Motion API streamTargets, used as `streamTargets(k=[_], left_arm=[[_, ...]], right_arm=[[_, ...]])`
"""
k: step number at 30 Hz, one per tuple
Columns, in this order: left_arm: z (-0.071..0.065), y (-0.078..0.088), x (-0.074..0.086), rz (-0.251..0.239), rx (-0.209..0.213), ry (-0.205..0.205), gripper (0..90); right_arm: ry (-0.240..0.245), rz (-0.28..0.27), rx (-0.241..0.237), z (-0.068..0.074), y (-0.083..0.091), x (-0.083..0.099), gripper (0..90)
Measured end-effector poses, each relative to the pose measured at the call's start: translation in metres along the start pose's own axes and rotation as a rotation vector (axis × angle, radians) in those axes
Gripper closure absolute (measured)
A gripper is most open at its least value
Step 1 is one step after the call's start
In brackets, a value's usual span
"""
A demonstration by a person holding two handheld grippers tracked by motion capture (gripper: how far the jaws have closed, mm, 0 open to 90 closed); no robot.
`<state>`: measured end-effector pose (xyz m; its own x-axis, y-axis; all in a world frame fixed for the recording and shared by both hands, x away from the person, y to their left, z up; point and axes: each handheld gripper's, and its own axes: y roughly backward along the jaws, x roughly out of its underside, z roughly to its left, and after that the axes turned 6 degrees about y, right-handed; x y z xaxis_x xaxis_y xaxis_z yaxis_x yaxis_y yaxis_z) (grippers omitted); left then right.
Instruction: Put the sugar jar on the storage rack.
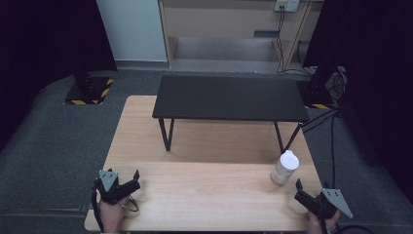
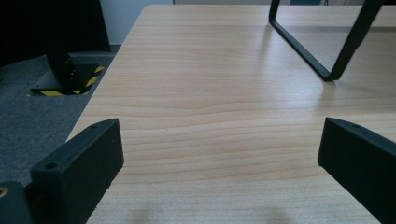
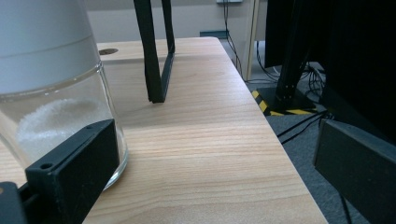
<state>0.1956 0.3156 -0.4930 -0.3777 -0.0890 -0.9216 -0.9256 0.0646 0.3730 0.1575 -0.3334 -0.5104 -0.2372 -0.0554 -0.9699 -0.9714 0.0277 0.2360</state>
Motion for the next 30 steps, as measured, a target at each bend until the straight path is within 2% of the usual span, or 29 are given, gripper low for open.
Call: streamTargets(k=[3, 4, 6, 8, 10, 12, 17, 21, 30], left_arm=[[-0.001, 0.0, 0.0, 0.002, 0.002, -0.009, 0.0], [0.0, 0.0, 0.0, 0.002, 0.006, -0.006, 0.0], [0.0, 0.0, 0.0, 0.0, 0.005, -0.002, 0.0], [0.001, 0.0, 0.0, 0.002, 0.006, 0.005, 0.0], [0.001, 0.0, 0.0, 0.003, 0.005, 0.007, 0.0], [0.001, 0.0, 0.0, 0.003, 0.008, 0.005, 0.0], [0.002, 0.0, 0.0, 0.003, 0.014, 0.003, 0.0], [0.002, 0.0, 0.0, 0.003, 0.018, 0.004, 0.0], [0.003, 0.0, 0.0, 0.003, 0.02, 0.008, 0.0]], right_arm=[[-0.017, 0.004, -0.005, -0.001, 0.0, -0.001, 0.5], [-0.02, 0.017, 0.018, 0.004, -0.001, -0.004, 1.0], [-0.021, 0.017, 0.024, 0.006, -0.002, -0.004, 0.9], [-0.017, 0.009, 0.032, 0.008, -0.001, -0.003, 0.7], [-0.04, -0.011, 0.037, 0.011, 0.0, -0.001, 0.5], [-0.043, -0.013, 0.039, 0.012, 0.0, -0.001, 0.5], [-0.017, -0.012, 0.046, 0.027, 0.004, -0.001, 0.5], [-0.014, -0.01, 0.033, 0.033, 0.008, -0.001, 0.4], [-0.012, -0.047, 0.019, 0.043, 0.015, 0.002, 0.5]])
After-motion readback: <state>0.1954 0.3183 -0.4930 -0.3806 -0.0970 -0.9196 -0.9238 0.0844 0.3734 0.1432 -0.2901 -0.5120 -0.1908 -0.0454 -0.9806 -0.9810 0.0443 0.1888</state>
